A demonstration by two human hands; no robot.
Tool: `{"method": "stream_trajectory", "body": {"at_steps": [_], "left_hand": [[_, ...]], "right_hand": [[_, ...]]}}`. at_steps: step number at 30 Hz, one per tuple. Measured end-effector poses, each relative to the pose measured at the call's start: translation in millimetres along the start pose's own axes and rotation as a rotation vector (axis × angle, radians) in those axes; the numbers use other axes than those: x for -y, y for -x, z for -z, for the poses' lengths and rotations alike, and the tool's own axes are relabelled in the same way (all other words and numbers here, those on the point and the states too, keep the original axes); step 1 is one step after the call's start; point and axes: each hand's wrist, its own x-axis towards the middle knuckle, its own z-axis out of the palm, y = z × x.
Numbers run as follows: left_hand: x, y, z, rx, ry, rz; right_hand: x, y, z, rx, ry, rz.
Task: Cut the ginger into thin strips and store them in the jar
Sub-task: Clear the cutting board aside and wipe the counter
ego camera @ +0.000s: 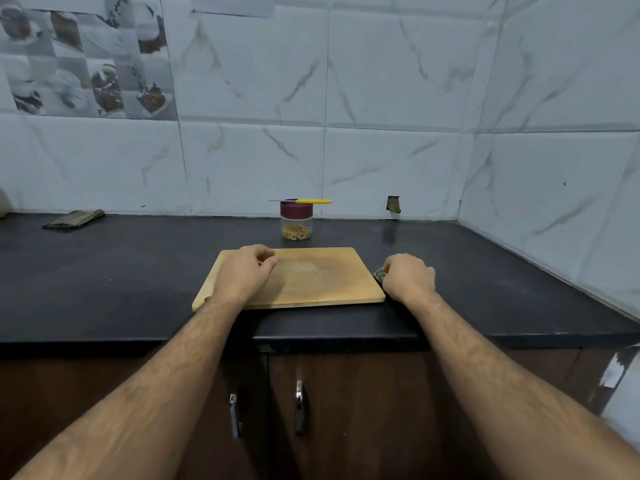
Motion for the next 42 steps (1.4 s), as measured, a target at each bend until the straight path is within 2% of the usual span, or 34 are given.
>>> {"method": "stream_trajectory", "body": {"at_steps": [3, 5, 8, 10, 17, 21, 26, 34, 42], "left_hand": [[13, -3, 11, -0.009, -0.072, 0.108], [25, -6, 21, -0.018, -0.202, 0.204], [40, -7, 34, 0.003, -0.418, 0.359], [48, -5, 41, 0.037, -0.478, 0.441], [61, -6, 40, 0.122, -0.414, 0.455], [59, -8, 34, 0.106, -0.349, 0.502], [61, -7, 26, 0.029, -0.275, 0.539], [114, -28, 60, -0.106, -0.207, 0.606], [193, -75, 116, -0.114, -0.289, 0.620]], "right_hand": [[17, -7, 5, -0.099, -0.033, 0.062], [32, -9, 5, -0.114, 0.006, 0.092], [45, -10, 1, 0.025, 0.006, 0.041], [48, -10, -3, 0.120, 0.053, 0.000], [58, -18, -10, 0.139, -0.041, -0.124], [69, -17, -10, 0.186, -0.190, -0.240], [76, -11, -13, 0.145, -0.323, -0.337], [127, -26, -15, 0.149, -0.497, -0.206], [222, -56, -49, 0.276, -0.597, -0.111]]}}
